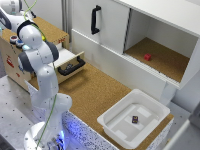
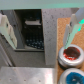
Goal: Push down the red button to turn on the red light
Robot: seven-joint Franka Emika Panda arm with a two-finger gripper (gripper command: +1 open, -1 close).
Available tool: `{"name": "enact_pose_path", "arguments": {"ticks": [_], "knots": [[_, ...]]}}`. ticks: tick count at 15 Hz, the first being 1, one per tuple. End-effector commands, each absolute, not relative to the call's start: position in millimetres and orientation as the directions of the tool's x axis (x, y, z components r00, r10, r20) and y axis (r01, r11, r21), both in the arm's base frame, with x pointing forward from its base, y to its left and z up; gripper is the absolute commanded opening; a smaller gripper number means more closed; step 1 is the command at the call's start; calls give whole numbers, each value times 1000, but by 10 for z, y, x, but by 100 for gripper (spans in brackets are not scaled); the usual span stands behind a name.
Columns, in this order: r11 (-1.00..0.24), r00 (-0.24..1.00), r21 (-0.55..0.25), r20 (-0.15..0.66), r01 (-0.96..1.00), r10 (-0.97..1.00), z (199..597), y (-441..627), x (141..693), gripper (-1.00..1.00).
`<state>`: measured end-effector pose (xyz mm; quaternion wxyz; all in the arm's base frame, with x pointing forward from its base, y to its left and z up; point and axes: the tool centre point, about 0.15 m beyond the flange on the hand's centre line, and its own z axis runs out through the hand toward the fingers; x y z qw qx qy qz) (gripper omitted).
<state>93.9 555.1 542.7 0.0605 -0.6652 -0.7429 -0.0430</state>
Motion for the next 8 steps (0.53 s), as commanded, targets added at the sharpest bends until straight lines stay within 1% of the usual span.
{"name": "enact_pose_path", "arguments": {"ticks": [1,5,8], "knots": [[101,-95,25,-167,995,981,5648,6120,1018,-100],[129,-126,11,-137,992,983,5606,6178,933,-100],[137,-133,16,-150,990,980,5521,6214,931,-100]]}}
